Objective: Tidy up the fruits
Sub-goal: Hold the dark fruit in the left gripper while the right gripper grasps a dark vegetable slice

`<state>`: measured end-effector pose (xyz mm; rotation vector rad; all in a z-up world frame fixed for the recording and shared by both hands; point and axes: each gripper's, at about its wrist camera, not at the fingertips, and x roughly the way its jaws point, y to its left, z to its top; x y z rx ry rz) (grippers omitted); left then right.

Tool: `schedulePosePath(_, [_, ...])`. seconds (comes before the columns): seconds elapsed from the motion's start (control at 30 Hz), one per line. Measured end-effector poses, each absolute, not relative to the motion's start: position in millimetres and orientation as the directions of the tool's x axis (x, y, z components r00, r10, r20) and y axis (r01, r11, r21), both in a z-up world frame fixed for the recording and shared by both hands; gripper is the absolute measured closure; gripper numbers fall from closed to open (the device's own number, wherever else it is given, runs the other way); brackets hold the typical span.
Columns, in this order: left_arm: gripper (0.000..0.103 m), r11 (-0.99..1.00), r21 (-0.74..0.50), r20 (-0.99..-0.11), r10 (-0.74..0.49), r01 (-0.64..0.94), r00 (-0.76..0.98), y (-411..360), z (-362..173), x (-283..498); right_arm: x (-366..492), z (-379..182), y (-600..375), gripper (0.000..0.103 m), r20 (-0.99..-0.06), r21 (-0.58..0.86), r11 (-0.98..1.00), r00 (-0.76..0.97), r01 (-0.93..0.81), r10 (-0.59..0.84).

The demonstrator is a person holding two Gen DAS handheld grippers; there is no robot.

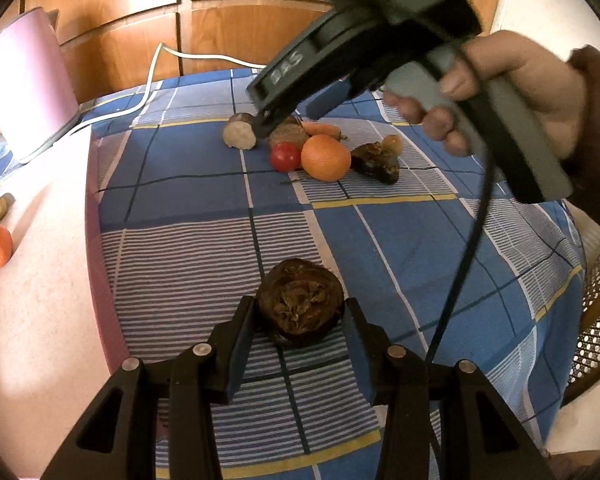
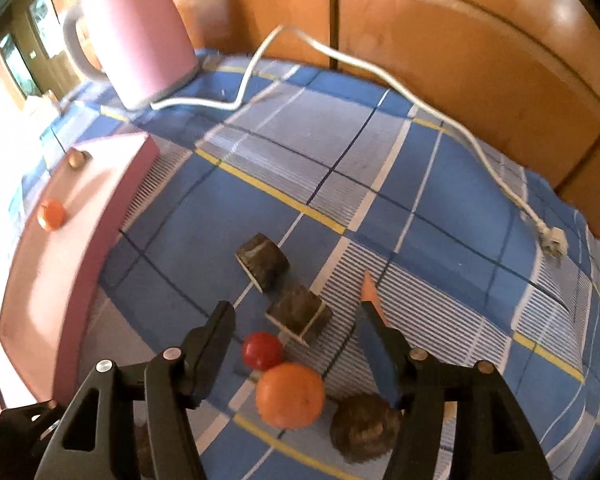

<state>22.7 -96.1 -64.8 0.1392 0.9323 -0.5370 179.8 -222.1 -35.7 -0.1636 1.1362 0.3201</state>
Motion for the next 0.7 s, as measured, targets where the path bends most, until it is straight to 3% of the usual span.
schedulePosePath(0.07, [0.059,0.86,-0.112,-0.793,-0.379,0.497,0.477,-96,-65,22,186,-46,-219,0.04,-0.92,0.032,0.945,0.36,-0.325,0.155])
schedulePosePath(0.17, [0.059,0.861,-0.111,-0.793,-0.378,0.497,0.478,-96,-64,21,190,-56,-220,0.06,-0.928,0.037,0.951,0.341,-0.308,0.147])
schedulePosePath(0.53, [0.059,0.863,-0.103,-0.794,-0.37,0.494,0.482,-98,-64,21,151,-15,-258,0.06,-0.836,0.117,0.981,0.517,-0.155,0.182])
schedulePosePath(0.7, [0.059,0.865,-0.097,-0.796,-0.365,0.493,0.483,-99,-64,21,109,0,-291,0.06,-0.806,0.217,0.973,0.548,-0.077,0.223])
